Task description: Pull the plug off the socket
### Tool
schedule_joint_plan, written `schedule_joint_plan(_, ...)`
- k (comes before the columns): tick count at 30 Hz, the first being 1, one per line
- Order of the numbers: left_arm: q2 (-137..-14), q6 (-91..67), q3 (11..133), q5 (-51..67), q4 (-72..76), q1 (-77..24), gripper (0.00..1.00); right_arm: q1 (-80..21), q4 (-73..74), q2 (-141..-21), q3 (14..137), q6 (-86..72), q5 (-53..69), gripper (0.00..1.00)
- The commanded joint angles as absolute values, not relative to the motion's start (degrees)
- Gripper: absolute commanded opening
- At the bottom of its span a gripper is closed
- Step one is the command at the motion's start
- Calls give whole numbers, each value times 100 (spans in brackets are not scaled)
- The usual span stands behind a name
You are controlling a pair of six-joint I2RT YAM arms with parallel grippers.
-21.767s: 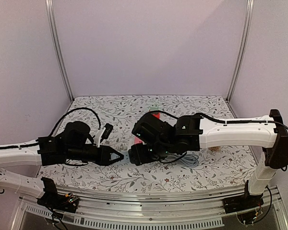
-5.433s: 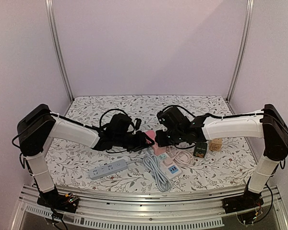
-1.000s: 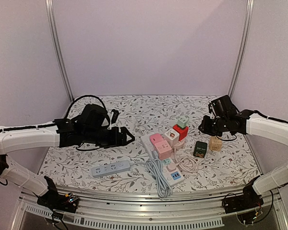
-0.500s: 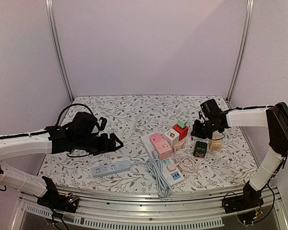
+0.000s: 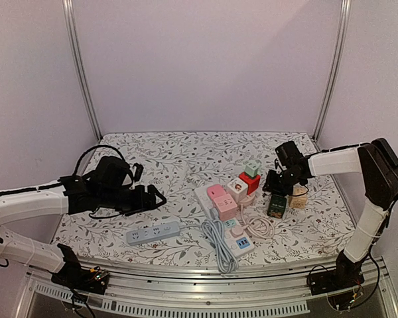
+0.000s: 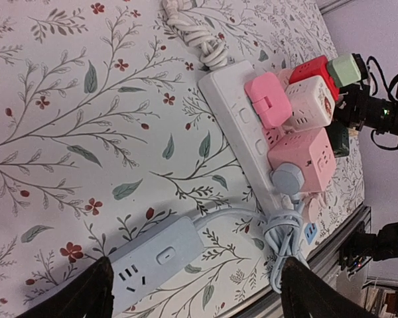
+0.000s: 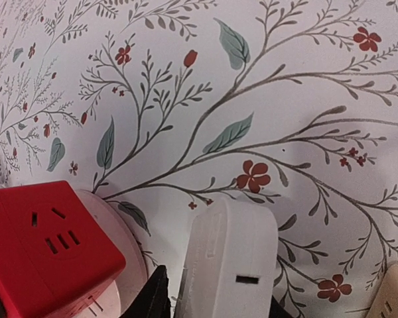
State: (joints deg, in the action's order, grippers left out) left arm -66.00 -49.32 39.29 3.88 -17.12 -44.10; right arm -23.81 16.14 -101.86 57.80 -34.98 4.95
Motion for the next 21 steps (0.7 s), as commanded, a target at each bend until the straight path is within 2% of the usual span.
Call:
schedule_joint_plan(1, -6425, -4947, 3795, 409, -1793, -4315, 86, -2355, 1536, -10257, 5861, -3489, 391, 37)
schedule_joint_plan(4, -6344, -4976, 3754, 404, -1798, -4307, 86, -2354, 1543, -10244, 5844, -3481, 357, 43)
schedule_joint_plan(8, -6299, -4975, 3744, 429, -1844, -4307, 86, -2342, 1554, -10194, 5835, -3469, 302, 44)
schedule_joint_plan(21, -6222, -4983, 3779, 424, -1889, -4298, 86, -2273, 1812, -9806, 5771, -3296, 48, 70)
